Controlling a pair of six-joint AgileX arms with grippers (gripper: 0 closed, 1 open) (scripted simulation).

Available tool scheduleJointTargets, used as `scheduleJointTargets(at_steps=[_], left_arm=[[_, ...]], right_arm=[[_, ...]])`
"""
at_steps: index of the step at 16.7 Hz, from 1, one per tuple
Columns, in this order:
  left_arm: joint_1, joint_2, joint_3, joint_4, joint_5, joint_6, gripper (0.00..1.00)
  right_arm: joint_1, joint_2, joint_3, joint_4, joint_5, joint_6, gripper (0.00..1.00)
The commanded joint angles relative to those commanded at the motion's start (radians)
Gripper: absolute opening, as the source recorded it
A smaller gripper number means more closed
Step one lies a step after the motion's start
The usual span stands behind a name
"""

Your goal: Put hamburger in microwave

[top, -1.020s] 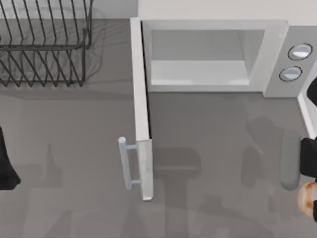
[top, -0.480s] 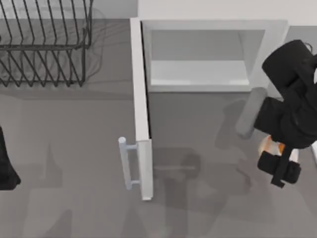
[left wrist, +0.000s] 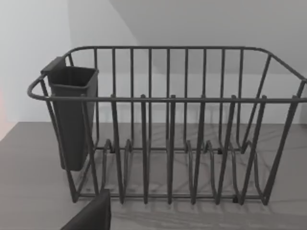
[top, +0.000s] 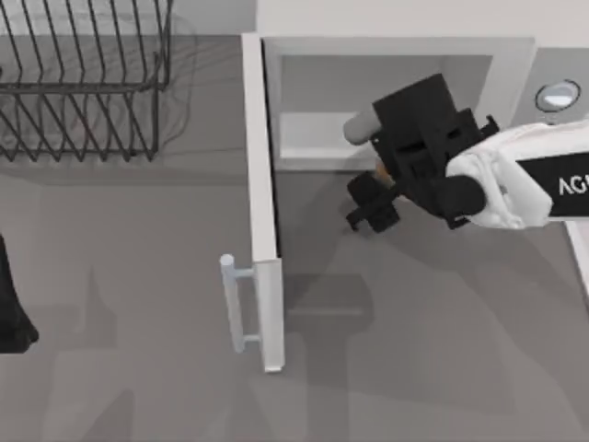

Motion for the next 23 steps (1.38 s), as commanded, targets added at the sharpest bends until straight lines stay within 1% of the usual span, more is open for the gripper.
scheduleJointTargets(at_steps=[4,6,8,10,17,19,23], left_arm=[[0.000,0.000,0.000,0.000,0.000,0.000,1.00],[0.000,0.000,0.000,0.000,0.000,0.000,1.00],[0.000,0.000,0.000,0.000,0.000,0.000,1.00],[0.000,0.000,0.000,0.000,0.000,0.000,1.00],[0.000,0.000,0.000,0.000,0.000,0.000,1.00],[0.000,0.000,0.000,0.000,0.000,0.000,1.00],[0.000,0.000,0.000,0.000,0.000,0.000,1.00]], right_arm=[[0.033,0.160,0.047,0.358,0.117,0.224,0.00],[0.043,0.214,0.064,0.480,0.162,0.314,0.00],[0.050,0.248,0.076,0.561,0.194,0.379,0.00],[0.053,0.264,0.082,0.599,0.210,0.413,0.00],[0.046,0.265,0.092,0.605,0.201,0.415,0.00],[0.037,0.280,0.146,0.616,0.176,0.407,0.00],[-0.002,0.371,0.342,0.581,0.108,0.376,0.00]])
